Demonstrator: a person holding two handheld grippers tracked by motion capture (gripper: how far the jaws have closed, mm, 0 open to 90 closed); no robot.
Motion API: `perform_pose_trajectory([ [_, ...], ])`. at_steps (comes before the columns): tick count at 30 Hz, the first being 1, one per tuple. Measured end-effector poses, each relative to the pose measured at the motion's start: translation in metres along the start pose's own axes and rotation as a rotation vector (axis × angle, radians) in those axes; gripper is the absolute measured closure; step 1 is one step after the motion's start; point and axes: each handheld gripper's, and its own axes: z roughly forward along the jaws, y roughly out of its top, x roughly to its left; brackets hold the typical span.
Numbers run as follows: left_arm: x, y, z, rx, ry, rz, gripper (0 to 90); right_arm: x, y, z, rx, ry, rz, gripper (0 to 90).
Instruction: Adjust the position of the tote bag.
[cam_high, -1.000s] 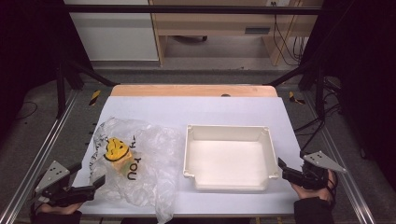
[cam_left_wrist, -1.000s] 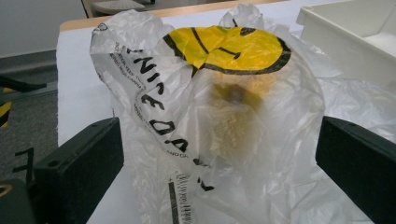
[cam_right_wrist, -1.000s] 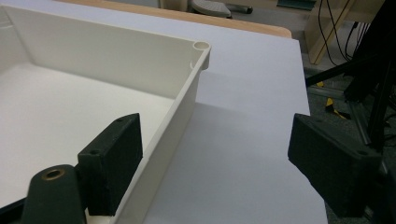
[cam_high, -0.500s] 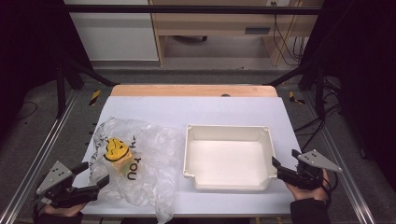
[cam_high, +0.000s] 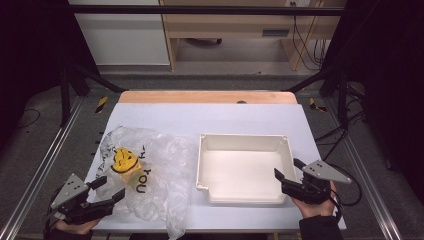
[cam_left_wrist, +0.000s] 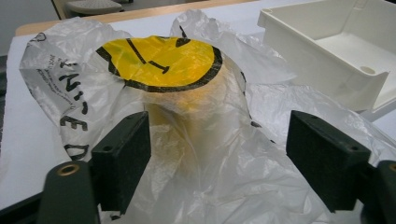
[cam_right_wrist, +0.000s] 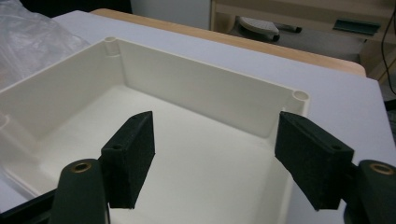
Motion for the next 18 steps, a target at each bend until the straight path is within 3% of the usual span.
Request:
perform_pose_trajectory([
  [13, -0.011, 0.005, -0.001, 0.01, 0.001, -0.001, 30.4, 0.036, 0.011, 0.011, 0.006, 0.079, -0.034, 30.3],
  [18, -0.016, 0.002, 0.008, 0.054, 0.029, 0.014, 30.4, 0.048, 0.017, 0.015, -0.007, 0.113, -0.034, 30.4],
])
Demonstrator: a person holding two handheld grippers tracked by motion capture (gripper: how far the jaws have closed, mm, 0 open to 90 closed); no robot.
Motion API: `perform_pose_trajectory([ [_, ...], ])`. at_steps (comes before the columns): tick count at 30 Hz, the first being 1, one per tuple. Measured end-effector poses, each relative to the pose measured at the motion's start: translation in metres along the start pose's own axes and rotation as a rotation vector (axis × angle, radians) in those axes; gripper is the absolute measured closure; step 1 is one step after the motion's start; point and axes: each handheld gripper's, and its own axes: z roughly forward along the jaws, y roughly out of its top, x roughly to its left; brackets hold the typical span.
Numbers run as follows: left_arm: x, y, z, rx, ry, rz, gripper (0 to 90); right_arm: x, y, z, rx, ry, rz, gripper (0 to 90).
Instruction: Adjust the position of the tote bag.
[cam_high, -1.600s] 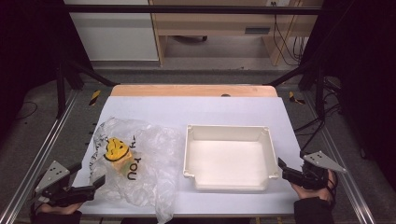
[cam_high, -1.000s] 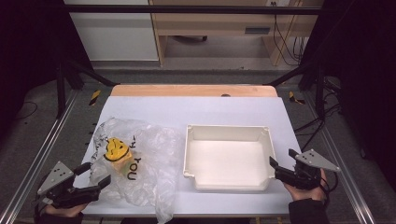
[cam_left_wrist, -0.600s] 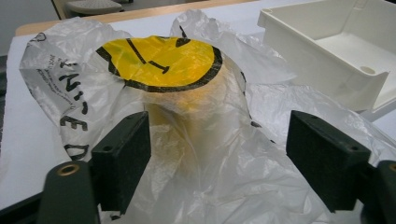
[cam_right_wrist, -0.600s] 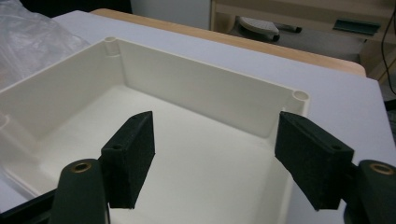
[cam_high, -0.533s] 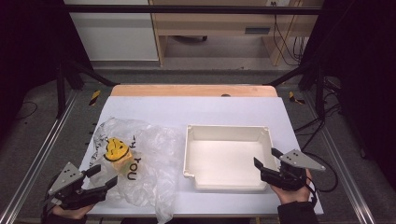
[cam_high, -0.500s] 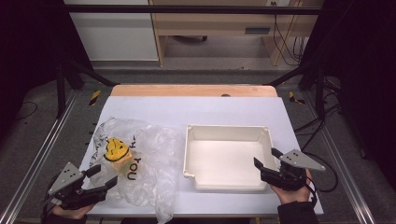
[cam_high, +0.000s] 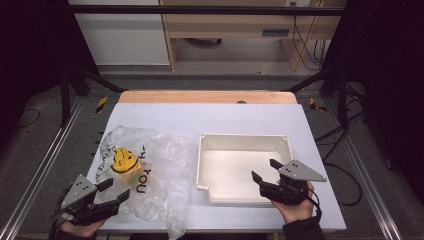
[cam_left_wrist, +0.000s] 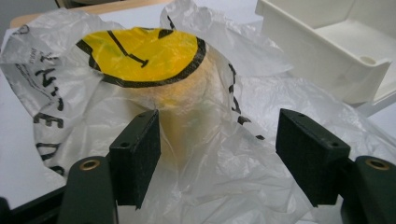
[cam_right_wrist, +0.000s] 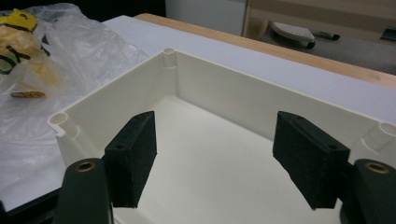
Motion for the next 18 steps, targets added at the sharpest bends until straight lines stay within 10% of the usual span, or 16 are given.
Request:
perform_pose_trajectory([
  [18, 0.003, -0.009, 0.019, 0.088, -0.006, 0.004, 71.5, 0.059, 0.017, 0.034, -0.011, 0.152, -0.055, 30.3],
])
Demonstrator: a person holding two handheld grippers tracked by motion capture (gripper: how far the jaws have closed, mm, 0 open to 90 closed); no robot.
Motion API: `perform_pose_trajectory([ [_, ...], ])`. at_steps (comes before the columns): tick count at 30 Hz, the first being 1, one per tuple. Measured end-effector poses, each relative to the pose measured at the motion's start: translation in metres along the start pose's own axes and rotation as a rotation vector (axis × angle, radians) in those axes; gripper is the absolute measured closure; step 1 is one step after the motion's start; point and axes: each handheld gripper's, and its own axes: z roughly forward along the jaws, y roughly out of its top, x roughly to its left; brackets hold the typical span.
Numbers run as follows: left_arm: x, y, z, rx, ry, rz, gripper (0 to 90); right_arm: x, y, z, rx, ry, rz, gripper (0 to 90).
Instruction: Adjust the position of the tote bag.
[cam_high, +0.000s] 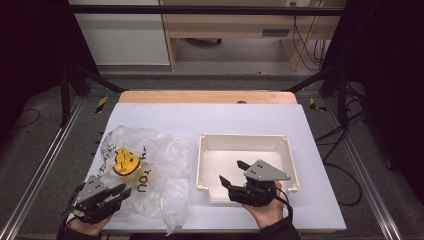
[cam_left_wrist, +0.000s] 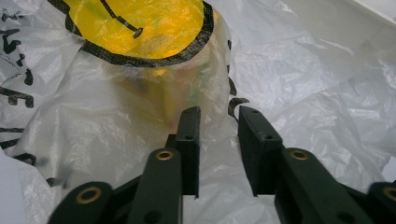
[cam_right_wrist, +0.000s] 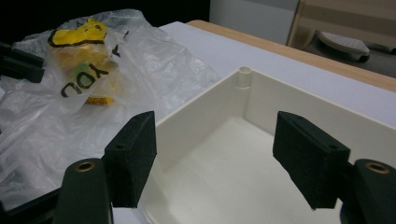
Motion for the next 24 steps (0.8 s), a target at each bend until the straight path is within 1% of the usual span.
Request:
perform_pose_trajectory([
  [2, 0.001, 0.0, 0.0, -0.001, -0.002, 0.0, 75.2, 0.006, 0.001, 0.005, 0.01, 0.018, -0.007, 30.5],
  [3, 0.001, 0.0, 0.0, 0.001, -0.004, 0.001, 75.2, 0.006, 0.001, 0.005, 0.01, 0.018, -0.007, 30.5],
  [4, 0.002, -0.001, 0.0, 0.001, -0.008, -0.002, 79.3, 0.011, 0.002, 0.01, 0.02, 0.034, -0.01, 31.2],
  [5, 0.002, -0.001, 0.0, 0.001, -0.008, -0.002, 81.8, 0.013, 0.002, 0.013, 0.022, 0.042, -0.012, 31.4],
  [8, 0.004, -0.001, -0.001, 0.008, -0.015, 0.006, 86.5, 0.02, 0.003, 0.02, 0.031, 0.063, -0.02, 32.1],
  [9, 0.004, -0.001, -0.001, 0.008, -0.015, 0.006, 87.7, 0.02, 0.003, 0.02, 0.031, 0.063, -0.02, 32.1],
  [11, 0.004, -0.001, -0.001, 0.005, -0.016, 0.007, 88.4, 0.024, 0.004, 0.023, 0.034, 0.077, -0.027, 32.8],
  [12, 0.005, -0.001, -0.002, 0.0, -0.018, 0.006, 89.1, 0.028, 0.005, 0.027, 0.034, 0.092, -0.033, 33.7],
  [13, 0.005, -0.001, -0.002, 0.0, -0.018, 0.006, 89.2, 0.028, 0.005, 0.027, 0.034, 0.092, -0.033, 33.7],
  [14, 0.004, -0.001, -0.003, -0.013, -0.021, 0.003, 89.2, 0.033, 0.008, 0.03, 0.031, 0.11, -0.028, 34.2],
  [15, 0.004, -0.001, -0.003, -0.013, -0.021, 0.003, 89.3, 0.033, 0.008, 0.03, 0.031, 0.11, -0.028, 34.2],
  [16, 0.005, -0.001, -0.005, -0.017, -0.023, 0.008, 89.3, 0.039, 0.01, 0.033, 0.029, 0.127, -0.041, 35.5],
  [18, 0.006, 0.0, -0.008, -0.036, -0.021, 0.006, 89.3, 0.041, 0.011, 0.034, 0.029, 0.133, -0.046, 35.6],
  [20, 0.006, 0.001, -0.013, -0.065, -0.021, -0.003, 89.5, 0.049, 0.013, 0.039, 0.034, 0.16, -0.05, 36.8],
  [21, 0.006, 0.001, -0.013, -0.065, -0.021, -0.003, 89.5, 0.049, 0.013, 0.039, 0.034, 0.16, -0.05, 36.8],
  [22, 0.007, 0.002, -0.016, -0.079, -0.019, -0.004, 89.5, 0.055, 0.015, 0.043, 0.036, 0.177, -0.056, 37.5],
  [23, 0.007, 0.002, -0.016, -0.079, -0.019, -0.004, 89.6, 0.055, 0.015, 0.043, 0.036, 0.177, -0.056, 37.5],
  [24, 0.007, 0.002, -0.017, -0.084, -0.019, -0.005, 89.6, 0.061, 0.018, 0.048, 0.035, 0.195, -0.06, 37.8],
])
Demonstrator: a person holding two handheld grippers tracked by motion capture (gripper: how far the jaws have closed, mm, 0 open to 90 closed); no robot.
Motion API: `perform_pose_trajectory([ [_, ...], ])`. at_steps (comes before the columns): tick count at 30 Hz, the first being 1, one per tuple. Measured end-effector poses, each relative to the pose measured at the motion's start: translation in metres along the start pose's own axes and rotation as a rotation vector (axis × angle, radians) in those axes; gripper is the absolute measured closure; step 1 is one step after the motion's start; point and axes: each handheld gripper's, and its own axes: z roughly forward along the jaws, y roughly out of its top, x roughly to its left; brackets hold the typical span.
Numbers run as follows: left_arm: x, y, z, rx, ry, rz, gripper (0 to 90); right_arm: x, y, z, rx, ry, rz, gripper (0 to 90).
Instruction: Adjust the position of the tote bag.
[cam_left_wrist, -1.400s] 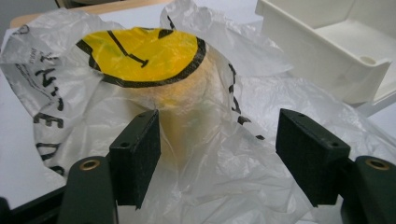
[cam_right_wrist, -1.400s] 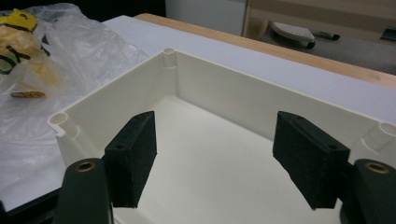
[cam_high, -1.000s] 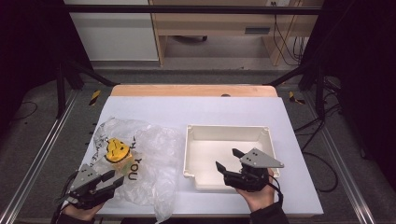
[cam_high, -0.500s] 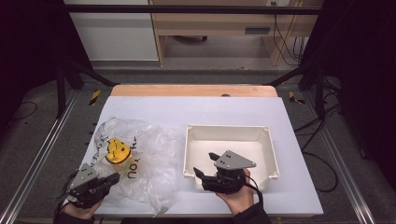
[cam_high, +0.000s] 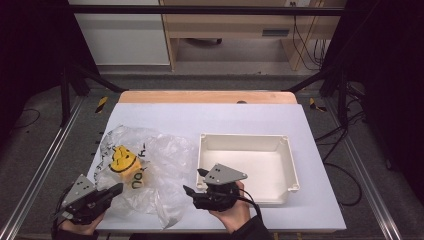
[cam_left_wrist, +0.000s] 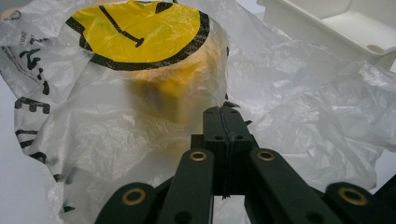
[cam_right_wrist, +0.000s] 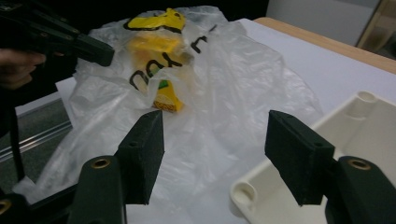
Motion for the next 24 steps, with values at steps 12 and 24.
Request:
perform_pose_trajectory([
  [12, 0.003, 0.003, -0.013, -0.057, 0.022, -0.001, 89.6, 0.038, 0.021, 0.031, -0.009, 0.105, -0.039, 39.0],
  [24, 0.006, 0.003, -0.017, -0.067, 0.045, -0.003, 89.7, 0.066, 0.011, 0.064, 0.036, 0.189, -0.036, 38.7],
])
